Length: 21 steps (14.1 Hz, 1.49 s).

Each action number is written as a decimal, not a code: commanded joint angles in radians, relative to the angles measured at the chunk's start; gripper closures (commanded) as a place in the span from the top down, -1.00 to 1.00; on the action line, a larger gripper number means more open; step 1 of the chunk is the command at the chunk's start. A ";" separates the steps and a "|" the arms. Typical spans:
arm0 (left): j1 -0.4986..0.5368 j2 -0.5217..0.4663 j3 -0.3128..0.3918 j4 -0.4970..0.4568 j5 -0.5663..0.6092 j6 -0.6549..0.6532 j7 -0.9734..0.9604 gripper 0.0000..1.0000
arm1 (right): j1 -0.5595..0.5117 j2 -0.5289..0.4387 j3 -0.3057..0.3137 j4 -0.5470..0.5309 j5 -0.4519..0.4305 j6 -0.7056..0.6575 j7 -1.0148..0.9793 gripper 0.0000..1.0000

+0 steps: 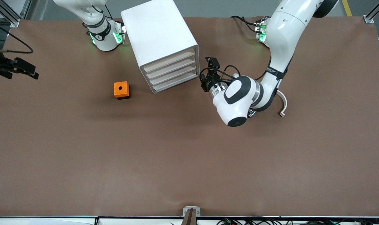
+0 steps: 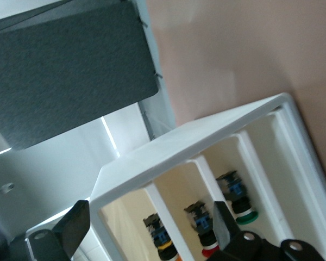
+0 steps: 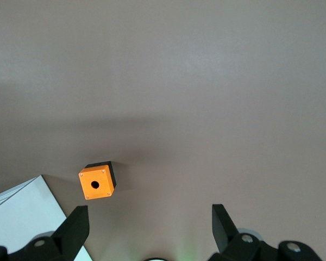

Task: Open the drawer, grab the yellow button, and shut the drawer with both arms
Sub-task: 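Reach the left gripper to the white cabinet's drawer handle, then pull the drawer open with the left gripper while the right gripper approaches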

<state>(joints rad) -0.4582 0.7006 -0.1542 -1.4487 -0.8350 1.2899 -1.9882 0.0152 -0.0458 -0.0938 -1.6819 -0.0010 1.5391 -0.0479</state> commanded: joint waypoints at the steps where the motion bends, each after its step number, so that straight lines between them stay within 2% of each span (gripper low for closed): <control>1: -0.004 0.014 0.001 0.007 -0.071 -0.006 -0.061 0.89 | -0.017 0.104 0.005 0.071 -0.008 -0.017 -0.012 1.00; 2: -0.007 0.022 0.001 0.008 -0.087 -0.001 -0.069 0.78 | -0.018 0.109 0.005 0.073 -0.011 -0.017 -0.013 1.00; 4: -0.019 0.045 0.001 0.011 -0.104 0.009 -0.110 0.37 | -0.018 0.127 0.005 0.073 -0.028 -0.014 -0.016 1.00; 5: -0.019 0.057 0.001 0.017 -0.104 0.015 -0.124 0.26 | -0.018 0.135 0.005 0.073 -0.031 -0.013 -0.016 1.00; 8: -0.039 0.082 0.001 0.027 -0.105 0.067 -0.132 0.20 | -0.015 0.150 0.005 0.076 -0.060 -0.011 -0.006 0.99; 12: -0.059 0.103 0.001 0.057 -0.156 0.077 -0.150 0.19 | -0.004 0.150 0.008 0.080 -0.033 -0.011 0.041 1.00; 20: -0.131 0.103 0.001 0.048 -0.162 0.077 -0.152 0.19 | 0.040 0.146 0.011 0.077 -0.001 -0.023 0.203 1.00; 21: -0.140 0.103 -0.001 0.047 -0.162 0.077 -0.152 0.08 | 0.046 0.146 0.011 0.077 0.002 -0.023 0.210 1.00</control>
<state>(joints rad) -0.5790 0.7940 -0.1555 -1.4136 -0.9736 1.3669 -2.1179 0.0507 0.0922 -0.0827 -1.6260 -0.0162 1.5336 0.1244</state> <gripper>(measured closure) 0.405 0.000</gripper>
